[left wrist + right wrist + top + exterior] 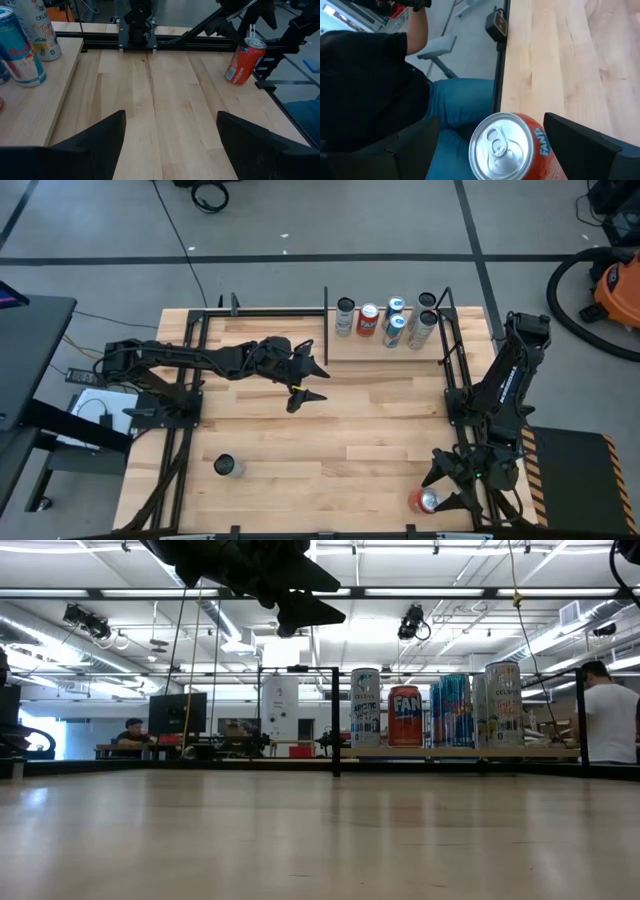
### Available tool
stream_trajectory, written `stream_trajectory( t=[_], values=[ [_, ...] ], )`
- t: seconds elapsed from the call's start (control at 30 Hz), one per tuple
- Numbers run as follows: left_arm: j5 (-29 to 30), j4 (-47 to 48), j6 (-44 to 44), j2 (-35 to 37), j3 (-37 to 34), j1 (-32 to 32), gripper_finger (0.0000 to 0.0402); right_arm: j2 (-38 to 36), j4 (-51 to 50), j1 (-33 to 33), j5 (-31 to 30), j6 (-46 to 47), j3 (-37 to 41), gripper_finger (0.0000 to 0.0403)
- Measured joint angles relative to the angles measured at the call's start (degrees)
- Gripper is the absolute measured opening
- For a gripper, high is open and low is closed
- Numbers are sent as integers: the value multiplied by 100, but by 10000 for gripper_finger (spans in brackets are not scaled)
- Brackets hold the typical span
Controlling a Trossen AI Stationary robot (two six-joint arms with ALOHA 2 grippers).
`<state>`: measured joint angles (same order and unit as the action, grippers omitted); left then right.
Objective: Place canned beverage on shelf
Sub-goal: Put the red soda can on the shelf aligned with the other red soda can
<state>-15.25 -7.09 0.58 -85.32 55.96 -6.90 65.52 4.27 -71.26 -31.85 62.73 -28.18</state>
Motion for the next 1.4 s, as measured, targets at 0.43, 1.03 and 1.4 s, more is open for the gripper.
stream_trajectory(
  t=[0.43,1.03,1.4],
  values=[
    [-1,0,-187,0,0,1,314,-12,-11,449,613,-338,-12,364],
    [-1,2,-455,0,0,0,314,-83,-3724,191,869,-844,-2140,364],
    [-1,0,-455,0,0,2,314,-74,-3637,524,1372,-1014,-1843,364]
  ],
)
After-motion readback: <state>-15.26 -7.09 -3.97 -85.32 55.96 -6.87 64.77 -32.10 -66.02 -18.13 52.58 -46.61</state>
